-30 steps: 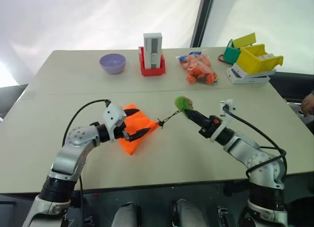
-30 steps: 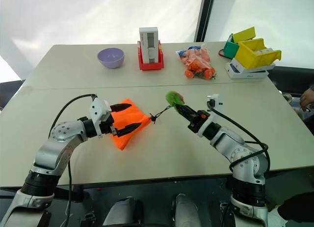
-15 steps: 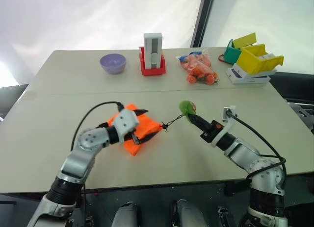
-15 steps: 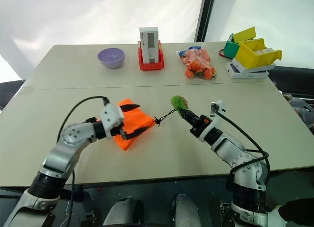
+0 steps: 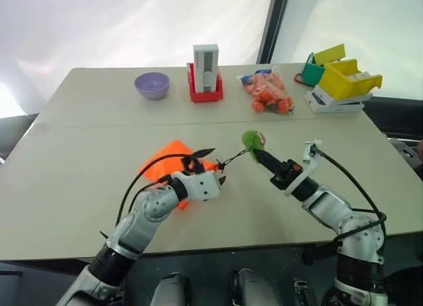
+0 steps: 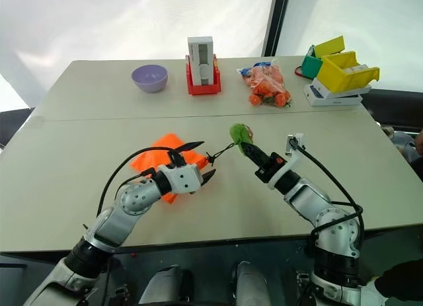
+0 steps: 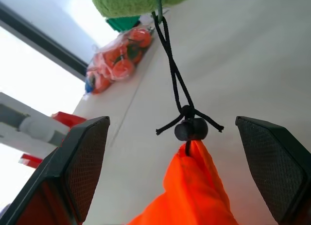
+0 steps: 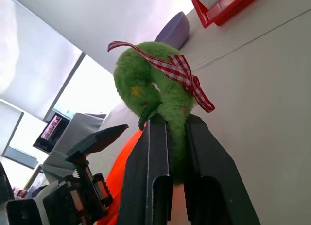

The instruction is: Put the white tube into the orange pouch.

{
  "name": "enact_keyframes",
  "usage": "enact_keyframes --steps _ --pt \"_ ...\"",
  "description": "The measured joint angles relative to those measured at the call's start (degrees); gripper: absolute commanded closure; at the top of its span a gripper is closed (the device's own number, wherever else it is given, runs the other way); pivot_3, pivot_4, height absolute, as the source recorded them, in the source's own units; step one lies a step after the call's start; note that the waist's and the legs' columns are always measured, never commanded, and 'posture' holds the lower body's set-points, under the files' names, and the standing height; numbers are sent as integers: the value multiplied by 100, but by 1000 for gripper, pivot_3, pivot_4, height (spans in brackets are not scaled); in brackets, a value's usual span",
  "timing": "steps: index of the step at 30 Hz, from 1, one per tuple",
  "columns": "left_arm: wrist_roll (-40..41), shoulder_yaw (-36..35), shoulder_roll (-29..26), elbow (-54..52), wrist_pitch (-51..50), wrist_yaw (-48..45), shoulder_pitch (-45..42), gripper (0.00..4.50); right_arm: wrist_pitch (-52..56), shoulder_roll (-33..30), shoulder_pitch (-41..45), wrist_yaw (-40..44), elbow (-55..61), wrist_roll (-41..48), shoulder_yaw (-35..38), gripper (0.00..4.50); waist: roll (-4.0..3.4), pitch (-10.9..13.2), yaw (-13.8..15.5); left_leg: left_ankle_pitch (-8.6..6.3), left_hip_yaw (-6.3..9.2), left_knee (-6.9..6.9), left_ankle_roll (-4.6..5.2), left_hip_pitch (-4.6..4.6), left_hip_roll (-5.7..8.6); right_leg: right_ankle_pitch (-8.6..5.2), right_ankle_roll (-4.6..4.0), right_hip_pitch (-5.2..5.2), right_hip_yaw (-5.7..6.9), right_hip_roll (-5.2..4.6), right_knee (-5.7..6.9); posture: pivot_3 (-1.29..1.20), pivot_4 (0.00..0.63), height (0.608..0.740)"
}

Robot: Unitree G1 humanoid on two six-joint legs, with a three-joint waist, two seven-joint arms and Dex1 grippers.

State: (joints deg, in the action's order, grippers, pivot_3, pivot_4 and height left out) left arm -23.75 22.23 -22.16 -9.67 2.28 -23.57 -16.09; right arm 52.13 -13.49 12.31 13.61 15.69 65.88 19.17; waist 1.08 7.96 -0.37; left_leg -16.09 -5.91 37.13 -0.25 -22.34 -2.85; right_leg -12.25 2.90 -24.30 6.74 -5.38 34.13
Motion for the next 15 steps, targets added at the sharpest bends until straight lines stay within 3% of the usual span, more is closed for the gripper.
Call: enact_keyframes --steps 15 --pt "-736 147 409 783 665 1214 145 69 -1 -121 0 -134 14 266 -90 4500 0 -1 4 -1 -1 0 1 0 0 1 1 -1 4 -10 1 0 150 740"
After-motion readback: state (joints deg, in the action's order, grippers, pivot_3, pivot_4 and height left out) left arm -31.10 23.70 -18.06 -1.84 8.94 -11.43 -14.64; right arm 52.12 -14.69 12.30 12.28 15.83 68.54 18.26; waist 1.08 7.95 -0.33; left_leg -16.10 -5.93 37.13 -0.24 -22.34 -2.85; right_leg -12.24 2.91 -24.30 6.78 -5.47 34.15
